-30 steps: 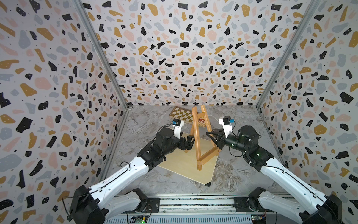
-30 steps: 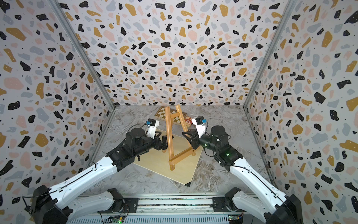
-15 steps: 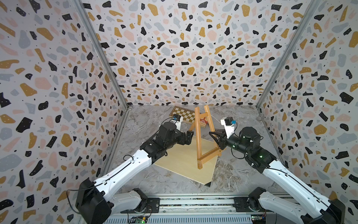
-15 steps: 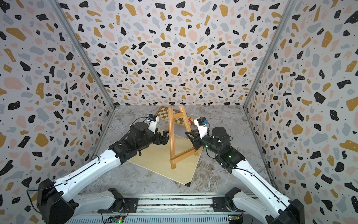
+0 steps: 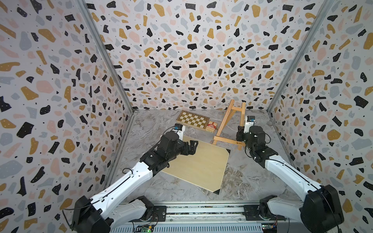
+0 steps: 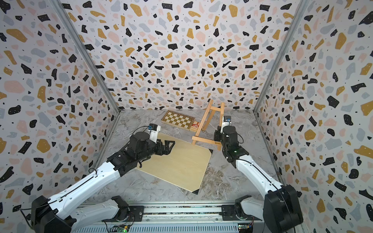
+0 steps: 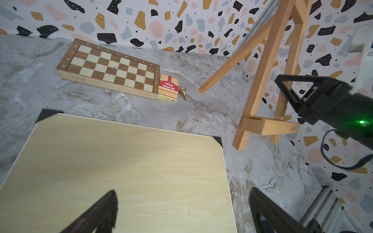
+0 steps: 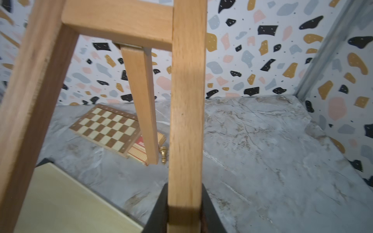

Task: Assemble the easel
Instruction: Place the easel at the center of the board.

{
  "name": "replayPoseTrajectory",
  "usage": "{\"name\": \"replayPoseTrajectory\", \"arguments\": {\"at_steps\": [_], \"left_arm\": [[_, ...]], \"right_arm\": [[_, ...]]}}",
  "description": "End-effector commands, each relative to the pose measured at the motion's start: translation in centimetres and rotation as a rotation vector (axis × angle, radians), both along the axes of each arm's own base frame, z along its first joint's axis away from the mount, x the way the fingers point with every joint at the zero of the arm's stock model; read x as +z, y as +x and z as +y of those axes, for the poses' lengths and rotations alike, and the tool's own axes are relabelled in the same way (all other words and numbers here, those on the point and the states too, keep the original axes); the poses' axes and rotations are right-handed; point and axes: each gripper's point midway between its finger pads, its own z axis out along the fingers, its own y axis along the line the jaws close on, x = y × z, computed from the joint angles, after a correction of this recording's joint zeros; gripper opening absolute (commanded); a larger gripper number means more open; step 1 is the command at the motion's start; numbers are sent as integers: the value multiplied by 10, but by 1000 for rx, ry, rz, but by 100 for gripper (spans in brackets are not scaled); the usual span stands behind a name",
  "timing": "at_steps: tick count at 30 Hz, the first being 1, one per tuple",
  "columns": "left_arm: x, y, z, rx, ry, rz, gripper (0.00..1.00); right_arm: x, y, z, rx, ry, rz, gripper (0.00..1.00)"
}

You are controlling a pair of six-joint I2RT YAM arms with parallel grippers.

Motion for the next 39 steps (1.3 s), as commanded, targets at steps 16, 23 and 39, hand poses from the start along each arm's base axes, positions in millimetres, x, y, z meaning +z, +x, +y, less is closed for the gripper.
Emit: {"name": "replayPoseTrajectory", "arguments": {"at_steps": [16, 23, 39], "left_arm": [[-2, 27, -11, 35, -14, -30, 99], [-5, 32, -12, 40, 2, -29, 99], [-7, 38, -5, 65, 5, -20, 99]], "right_arm": [[1, 59, -26, -288, -117, -242, 0], [-13, 67, -10, -232, -151, -278, 0], [-53, 80, 9, -264, -79, -223, 13]]}}
